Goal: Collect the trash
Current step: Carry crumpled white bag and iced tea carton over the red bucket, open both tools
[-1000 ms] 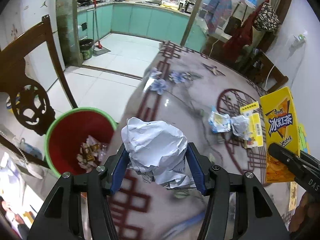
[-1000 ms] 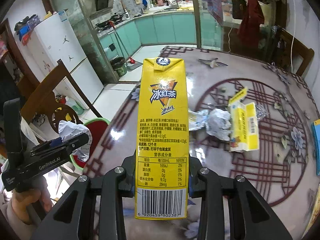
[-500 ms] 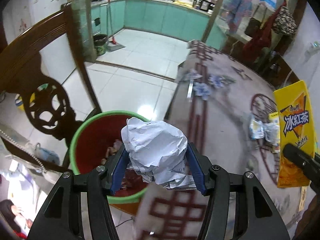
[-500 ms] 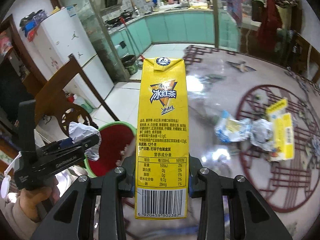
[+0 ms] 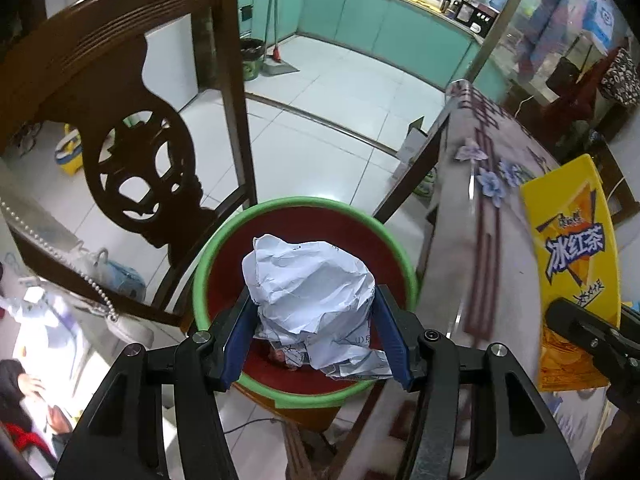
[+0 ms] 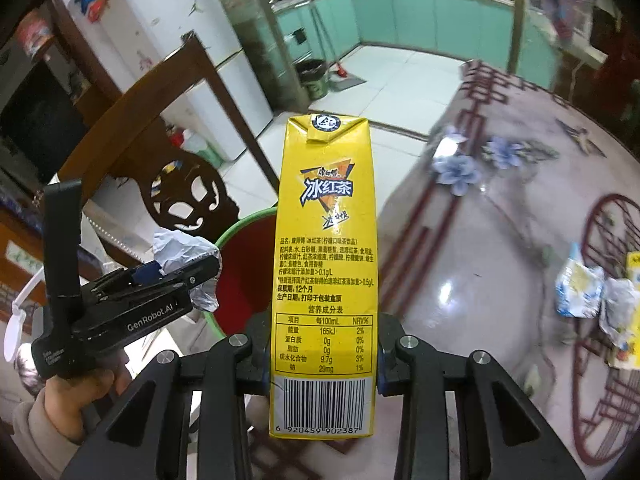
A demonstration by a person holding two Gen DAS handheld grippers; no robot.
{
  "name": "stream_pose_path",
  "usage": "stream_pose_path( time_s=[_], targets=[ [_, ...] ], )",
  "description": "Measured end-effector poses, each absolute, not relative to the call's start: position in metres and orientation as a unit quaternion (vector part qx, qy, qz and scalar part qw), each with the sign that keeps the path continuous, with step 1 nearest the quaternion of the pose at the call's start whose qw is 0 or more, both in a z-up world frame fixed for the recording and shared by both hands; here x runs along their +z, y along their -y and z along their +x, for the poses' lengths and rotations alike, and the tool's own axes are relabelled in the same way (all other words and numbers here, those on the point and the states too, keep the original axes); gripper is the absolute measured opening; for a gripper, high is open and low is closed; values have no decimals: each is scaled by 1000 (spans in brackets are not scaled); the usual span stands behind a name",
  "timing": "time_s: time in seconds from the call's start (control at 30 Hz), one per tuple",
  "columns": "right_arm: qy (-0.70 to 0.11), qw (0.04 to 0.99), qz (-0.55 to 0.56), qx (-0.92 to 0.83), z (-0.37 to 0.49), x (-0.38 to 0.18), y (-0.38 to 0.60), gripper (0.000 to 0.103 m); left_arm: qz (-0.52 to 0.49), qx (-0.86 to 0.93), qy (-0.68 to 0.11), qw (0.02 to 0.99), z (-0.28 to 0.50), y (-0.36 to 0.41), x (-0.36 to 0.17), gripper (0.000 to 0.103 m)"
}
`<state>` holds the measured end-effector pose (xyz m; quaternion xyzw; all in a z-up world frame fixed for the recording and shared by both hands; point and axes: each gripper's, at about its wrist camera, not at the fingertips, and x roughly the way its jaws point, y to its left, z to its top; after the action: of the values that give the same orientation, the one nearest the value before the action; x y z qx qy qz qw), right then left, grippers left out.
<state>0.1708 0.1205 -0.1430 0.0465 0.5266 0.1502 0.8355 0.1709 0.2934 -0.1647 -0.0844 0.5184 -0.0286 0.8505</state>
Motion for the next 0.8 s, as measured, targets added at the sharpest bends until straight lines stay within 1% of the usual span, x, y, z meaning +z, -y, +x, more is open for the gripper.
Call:
stream_pose_path(
  time_s=[0.23, 0.4, 0.57, 0.63, 0.67, 0.73, 0.8],
  targets=[
    [-541, 821, 49, 174, 185, -156, -137, 33, -90, -22, -530, 843, 178, -302, -174, 55],
    [-537, 822, 37, 183, 184, -154, -142, 33, -89, -22, -528, 844, 183, -302, -174, 55],
    [-537, 823, 35, 183, 186, -155, -143, 33, -98, -23, -527, 844, 188, -301, -173, 66],
    [-534, 825, 38, 180, 186, -154, -140, 33, -94, -19, -523, 847, 188, -300, -171, 76],
    [-532, 827, 40, 179, 186, -154, -139, 33, -91, -17, -520, 849, 187, -300, -169, 77],
    [-529, 829, 41, 177, 186, -154, -138, 37, -90, -19, -519, 850, 187, -299, -168, 77],
    [-524, 833, 41, 174, 186, -152, -136, 45, -88, -18, -520, 849, 187, -298, -167, 77]
  ],
)
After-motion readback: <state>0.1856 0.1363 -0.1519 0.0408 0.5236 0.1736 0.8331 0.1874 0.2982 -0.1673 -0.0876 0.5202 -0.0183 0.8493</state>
